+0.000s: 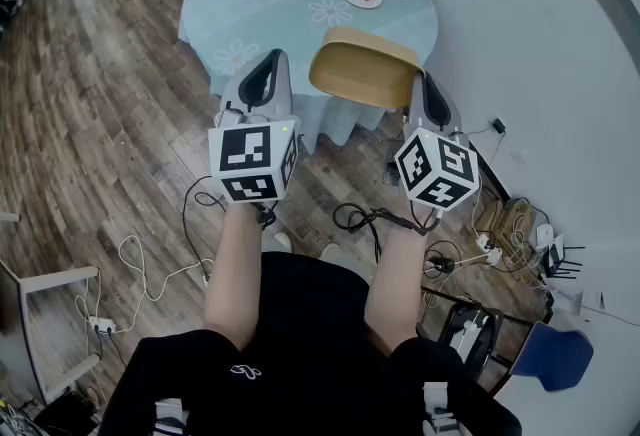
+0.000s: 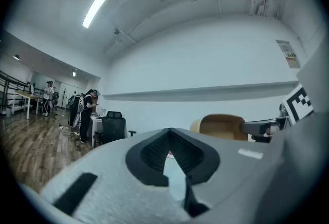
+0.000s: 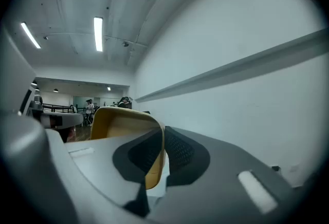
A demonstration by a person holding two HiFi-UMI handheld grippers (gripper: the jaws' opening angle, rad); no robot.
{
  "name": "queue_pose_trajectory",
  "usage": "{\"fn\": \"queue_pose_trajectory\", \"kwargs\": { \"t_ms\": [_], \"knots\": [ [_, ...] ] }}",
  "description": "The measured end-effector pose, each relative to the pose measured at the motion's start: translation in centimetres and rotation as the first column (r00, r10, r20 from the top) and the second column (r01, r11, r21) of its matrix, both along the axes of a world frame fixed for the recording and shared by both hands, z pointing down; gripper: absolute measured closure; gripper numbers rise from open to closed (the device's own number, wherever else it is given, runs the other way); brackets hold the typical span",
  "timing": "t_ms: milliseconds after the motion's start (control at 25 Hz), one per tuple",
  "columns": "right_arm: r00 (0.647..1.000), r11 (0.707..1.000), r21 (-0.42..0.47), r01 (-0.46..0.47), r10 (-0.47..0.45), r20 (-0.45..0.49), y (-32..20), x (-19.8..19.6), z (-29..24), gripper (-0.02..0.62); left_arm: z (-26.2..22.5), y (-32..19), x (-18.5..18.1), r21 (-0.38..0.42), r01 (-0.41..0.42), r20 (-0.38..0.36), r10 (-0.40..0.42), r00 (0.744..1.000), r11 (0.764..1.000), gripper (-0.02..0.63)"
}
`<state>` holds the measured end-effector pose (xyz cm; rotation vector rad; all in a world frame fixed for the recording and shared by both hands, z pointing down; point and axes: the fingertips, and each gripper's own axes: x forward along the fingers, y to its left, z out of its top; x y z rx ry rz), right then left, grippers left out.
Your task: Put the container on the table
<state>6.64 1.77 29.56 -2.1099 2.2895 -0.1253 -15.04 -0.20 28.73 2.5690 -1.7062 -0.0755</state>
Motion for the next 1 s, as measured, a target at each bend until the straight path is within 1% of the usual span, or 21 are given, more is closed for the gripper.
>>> {"fn": "queue_pose_trajectory", "kwargs": {
  "t_ms": [160, 320, 440, 680, 840, 1000],
  "knots": [
    [1.0, 1.0, -0.005, -0.003, 0.003, -0.004, -0.4, -1.0, 0.3, 0.568, 0.1, -0.4, -0.9, -0.002, -0.004, -0.001, 0.004, 1.0, 1.0, 0.604],
    [0.999, 1.0, -0.015, -0.005, 0.005, -0.045, -0.4, -2.1, 0.4, 0.568, 0.7, -0.4, -1.8, -0.015, -0.007, -0.009, 0.007, 1.0, 1.0, 0.604],
    [0.999, 1.0, -0.024, 0.004, -0.006, -0.053, -0.4, -3.0, 0.6, 0.568, 1.1, -0.3, -2.3, -0.027, -0.007, -0.017, 0.006, 1.0, 1.0, 0.604],
    [0.999, 0.998, -0.059, 0.009, -0.012, -0.051, -0.2, -4.5, 2.3, 0.568, 3.1, -0.9, -5.2, -0.078, 0.033, -0.051, -0.037, 0.998, 0.996, 0.604],
    [0.999, 0.997, -0.081, -0.003, 0.0, -0.038, -0.3, -3.8, 3.3, 0.567, 4.2, -1.2, -4.7, -0.102, 0.018, -0.05, -0.023, 0.998, 0.995, 0.604],
    [0.999, 0.996, -0.093, -0.013, 0.01, -0.03, -0.7, -2.8, 4.3, 0.566, 4.8, -1.8, -3.1, -0.112, -0.008, -0.044, 0.004, 0.999, 0.994, 0.604]
  ]
}}
